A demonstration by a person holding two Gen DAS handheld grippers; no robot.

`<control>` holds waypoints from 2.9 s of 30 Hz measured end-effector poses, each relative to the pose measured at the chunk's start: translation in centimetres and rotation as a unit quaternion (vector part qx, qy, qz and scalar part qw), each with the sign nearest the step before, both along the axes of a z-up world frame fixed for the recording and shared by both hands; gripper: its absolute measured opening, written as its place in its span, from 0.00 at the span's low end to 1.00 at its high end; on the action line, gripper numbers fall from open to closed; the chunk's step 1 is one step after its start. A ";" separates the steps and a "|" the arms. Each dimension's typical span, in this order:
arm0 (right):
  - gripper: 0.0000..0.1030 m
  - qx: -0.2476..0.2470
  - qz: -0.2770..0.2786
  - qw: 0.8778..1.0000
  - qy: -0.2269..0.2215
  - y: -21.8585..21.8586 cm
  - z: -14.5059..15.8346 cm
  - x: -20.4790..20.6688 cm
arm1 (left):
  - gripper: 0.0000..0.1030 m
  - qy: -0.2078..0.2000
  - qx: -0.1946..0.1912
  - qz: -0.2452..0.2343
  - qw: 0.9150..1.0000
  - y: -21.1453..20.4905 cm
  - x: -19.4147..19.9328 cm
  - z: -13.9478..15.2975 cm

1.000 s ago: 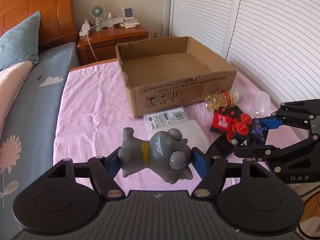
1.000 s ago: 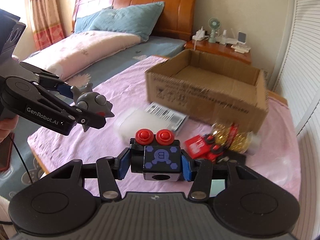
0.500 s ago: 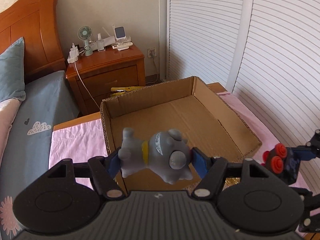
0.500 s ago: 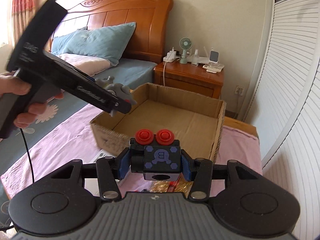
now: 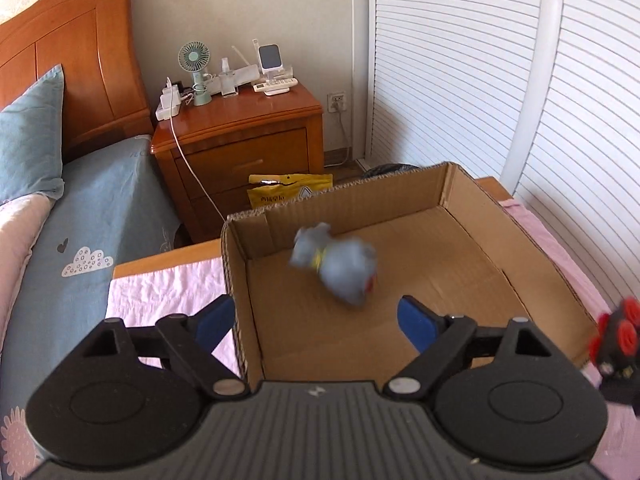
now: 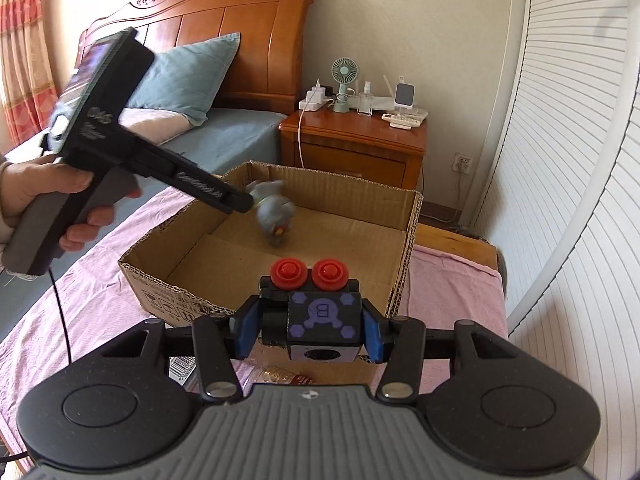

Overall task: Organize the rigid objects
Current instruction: 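Drop grey dog into box with left tool while right tool carries cube toward box, then lower blue cube toy into the box and open right tool, then move left tool to white plastic container while right tool moves to clear jar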

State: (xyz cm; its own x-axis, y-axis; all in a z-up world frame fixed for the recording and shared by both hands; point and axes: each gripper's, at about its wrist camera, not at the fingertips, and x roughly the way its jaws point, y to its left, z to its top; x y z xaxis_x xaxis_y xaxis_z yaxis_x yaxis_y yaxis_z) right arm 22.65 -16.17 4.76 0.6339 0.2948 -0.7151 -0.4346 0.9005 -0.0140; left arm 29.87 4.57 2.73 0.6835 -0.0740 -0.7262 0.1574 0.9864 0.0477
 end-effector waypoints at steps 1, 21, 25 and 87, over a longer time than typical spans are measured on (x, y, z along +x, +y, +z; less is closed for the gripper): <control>0.54 -0.001 -0.001 1.000 0.001 0.0 0.0 0.1 | 0.87 0.000 -0.001 -0.003 1.000 0.1 -0.7 0.2; 0.54 -0.006 -0.033 0.999 0.038 2.1 -0.7 8.1 | 0.98 -0.048 -0.010 0.056 0.997 1.3 -15.7 1.8; 0.54 -0.011 -0.039 0.998 0.048 2.8 -1.6 11.0 | 0.98 -0.022 -0.018 0.065 0.997 1.8 -15.5 0.6; 1.00 -0.063 -0.153 0.983 0.083 -7.3 -8.9 -10.6 | 0.99 0.039 -0.039 0.043 0.998 -2.4 -17.5 -4.7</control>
State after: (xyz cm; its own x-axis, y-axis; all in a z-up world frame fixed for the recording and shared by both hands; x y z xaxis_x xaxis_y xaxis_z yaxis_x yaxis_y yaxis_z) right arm 12.00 -23.45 -4.13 0.5502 0.0114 -0.8349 -0.1493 0.9851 -0.0850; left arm 12.36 2.16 -1.93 0.6315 -0.0759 -0.7716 0.0723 0.9966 -0.0389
